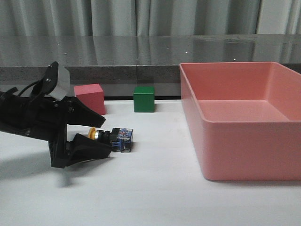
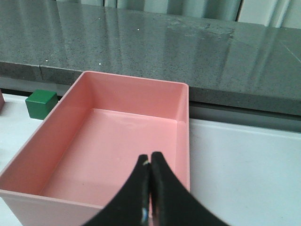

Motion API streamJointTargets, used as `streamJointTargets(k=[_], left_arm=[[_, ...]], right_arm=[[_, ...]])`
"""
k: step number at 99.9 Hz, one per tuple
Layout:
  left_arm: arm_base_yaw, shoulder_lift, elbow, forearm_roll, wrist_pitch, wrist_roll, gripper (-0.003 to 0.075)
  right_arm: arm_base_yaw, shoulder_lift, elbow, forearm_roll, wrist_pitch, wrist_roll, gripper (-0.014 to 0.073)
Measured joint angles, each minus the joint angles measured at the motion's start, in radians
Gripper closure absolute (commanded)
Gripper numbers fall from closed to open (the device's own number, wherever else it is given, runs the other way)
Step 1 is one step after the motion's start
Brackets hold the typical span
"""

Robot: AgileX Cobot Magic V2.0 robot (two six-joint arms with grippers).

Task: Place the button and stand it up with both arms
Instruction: 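Lower the left gripper onto the lying button and grasp its body, then lift the button with the left gripper and rotate it cap-up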

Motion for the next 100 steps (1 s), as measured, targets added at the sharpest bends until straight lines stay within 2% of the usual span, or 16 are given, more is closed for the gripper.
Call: streamJointTargets(k=[10, 34, 43, 51, 69, 78, 91, 100], left_arm=[[0.000, 0.000, 0.000, 0.004, -0.002, -0.009, 0.0267], [0.000, 0.000, -0.002, 0.081, -0.006, -0.056, 0.0592], [0.000, 0.000, -0.004, 0.090, -0.006, -0.081, 0.0672], [0.000, -0.007, -0.005, 0.100, -0.015, -0.123, 0.0701], [0.000, -0.117, -0.005, 0.216, -0.113, -0.254, 0.0703], [0.000, -0.225, -0.014, 0.348, -0.189, -0.351, 0.0703], [-0.031, -0.378, -0.054, 0.591, -0.314, -0.575, 0.0703], [-0.070, -0.453, -0.102, 0.783, -0.345, -0.741, 0.0703]], right_arm=[[0.000, 0.000, 0.000, 0.000, 0.000, 0.000, 0.0655], [0.000, 0.000, 0.000, 0.000, 0.000, 0.000, 0.0655], [0.000, 0.000, 0.000, 0.000, 0.000, 0.000, 0.0655], [0.000, 0.000, 0.000, 0.000, 0.000, 0.000, 0.0655], [0.000, 0.000, 0.000, 0.000, 0.000, 0.000, 0.0655], [0.000, 0.000, 0.000, 0.000, 0.000, 0.000, 0.0655], [0.000, 0.000, 0.000, 0.000, 0.000, 0.000, 0.0655], [0.000, 0.000, 0.000, 0.000, 0.000, 0.000, 0.0655]])
